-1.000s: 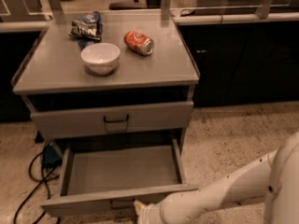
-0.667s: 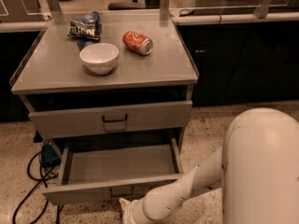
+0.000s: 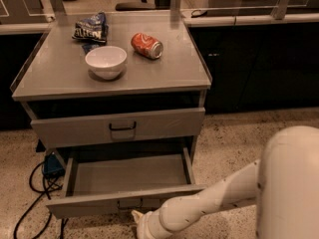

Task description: Close middle drawer

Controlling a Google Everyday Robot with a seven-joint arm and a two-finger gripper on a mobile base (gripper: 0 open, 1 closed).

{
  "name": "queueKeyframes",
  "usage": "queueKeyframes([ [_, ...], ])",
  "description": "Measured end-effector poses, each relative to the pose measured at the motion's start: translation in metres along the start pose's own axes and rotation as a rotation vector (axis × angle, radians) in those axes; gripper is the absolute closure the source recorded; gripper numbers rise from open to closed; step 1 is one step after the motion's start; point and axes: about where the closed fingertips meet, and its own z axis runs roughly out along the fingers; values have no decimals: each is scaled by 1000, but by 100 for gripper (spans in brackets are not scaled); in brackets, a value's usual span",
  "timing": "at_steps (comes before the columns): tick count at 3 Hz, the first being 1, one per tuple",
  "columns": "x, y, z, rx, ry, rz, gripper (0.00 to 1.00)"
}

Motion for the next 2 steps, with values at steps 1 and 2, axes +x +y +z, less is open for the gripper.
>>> queueKeyframes([
  [1, 2, -38, -26, 30, -74, -23, 0],
  [2, 3, -41, -28, 34, -77, -21, 0],
])
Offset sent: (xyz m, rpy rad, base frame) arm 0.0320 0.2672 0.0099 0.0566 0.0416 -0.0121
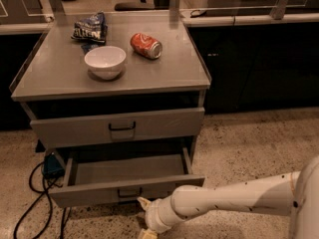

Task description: Close middle drawer

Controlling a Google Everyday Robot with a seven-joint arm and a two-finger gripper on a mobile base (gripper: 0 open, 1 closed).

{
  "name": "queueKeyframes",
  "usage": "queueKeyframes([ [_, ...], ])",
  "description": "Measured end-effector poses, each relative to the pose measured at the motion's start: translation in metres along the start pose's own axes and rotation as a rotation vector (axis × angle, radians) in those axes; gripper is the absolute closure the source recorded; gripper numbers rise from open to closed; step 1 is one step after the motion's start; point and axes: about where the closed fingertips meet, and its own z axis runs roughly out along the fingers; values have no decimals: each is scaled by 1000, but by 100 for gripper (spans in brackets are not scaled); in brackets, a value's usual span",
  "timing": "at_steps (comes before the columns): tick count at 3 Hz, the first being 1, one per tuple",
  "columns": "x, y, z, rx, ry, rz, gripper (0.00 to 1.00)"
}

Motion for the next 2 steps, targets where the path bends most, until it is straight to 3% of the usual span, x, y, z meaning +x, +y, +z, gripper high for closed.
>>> queueKeyframes([
  [1, 3, -19, -9, -18, 10, -2, 0],
  [2, 1, -49, 17, -87, 42, 20, 0],
])
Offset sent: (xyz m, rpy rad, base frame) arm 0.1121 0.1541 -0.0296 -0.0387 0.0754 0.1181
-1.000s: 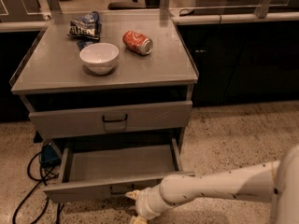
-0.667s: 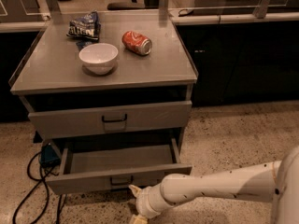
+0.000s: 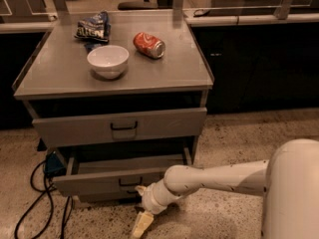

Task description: Close middle drawer

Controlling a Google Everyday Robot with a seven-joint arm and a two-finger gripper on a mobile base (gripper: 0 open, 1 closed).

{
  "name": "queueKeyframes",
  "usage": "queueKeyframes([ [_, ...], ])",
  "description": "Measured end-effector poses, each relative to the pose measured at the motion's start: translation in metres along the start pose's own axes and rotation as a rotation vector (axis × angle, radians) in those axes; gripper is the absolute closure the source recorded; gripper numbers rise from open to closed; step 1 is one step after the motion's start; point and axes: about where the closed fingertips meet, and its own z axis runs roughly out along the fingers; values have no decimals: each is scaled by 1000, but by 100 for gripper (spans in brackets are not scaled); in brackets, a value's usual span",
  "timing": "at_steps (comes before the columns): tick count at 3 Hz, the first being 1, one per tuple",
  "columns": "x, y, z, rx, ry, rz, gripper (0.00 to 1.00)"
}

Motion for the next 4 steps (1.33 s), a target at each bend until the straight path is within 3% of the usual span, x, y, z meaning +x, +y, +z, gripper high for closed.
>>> queueKeyframes([
  [1, 0, 0, 0, 0, 0, 0, 0],
  [2, 18, -6, -15, 1, -3, 0, 0],
  [3, 77, -22, -25, -56, -33, 36, 0],
  [4, 38, -34, 18, -155, -98, 10, 0],
])
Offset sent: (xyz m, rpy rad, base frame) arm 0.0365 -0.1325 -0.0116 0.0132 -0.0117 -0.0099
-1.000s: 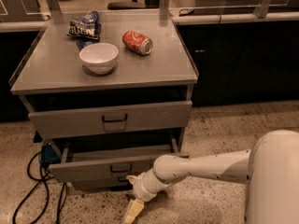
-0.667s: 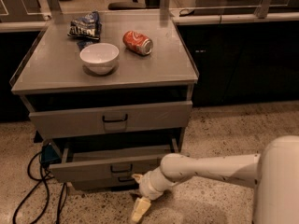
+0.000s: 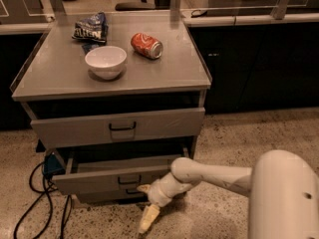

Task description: Close middle drawer

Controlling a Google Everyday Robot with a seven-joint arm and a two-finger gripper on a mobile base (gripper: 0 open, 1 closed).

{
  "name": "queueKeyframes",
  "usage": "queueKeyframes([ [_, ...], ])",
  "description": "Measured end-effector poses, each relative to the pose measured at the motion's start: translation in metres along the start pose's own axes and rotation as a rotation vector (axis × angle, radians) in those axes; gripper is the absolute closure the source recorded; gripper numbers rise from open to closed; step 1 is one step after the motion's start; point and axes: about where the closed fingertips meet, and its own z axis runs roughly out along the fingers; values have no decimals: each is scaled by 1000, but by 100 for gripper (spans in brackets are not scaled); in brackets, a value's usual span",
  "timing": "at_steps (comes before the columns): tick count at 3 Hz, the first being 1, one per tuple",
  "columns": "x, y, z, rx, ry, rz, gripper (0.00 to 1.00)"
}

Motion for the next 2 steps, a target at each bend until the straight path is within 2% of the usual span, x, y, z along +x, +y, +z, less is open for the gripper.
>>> queueKeyframes([
  [1, -21, -55, -4, 37, -28, -37, 0],
  [2, -21, -55, -4, 37, -28, -37, 0],
])
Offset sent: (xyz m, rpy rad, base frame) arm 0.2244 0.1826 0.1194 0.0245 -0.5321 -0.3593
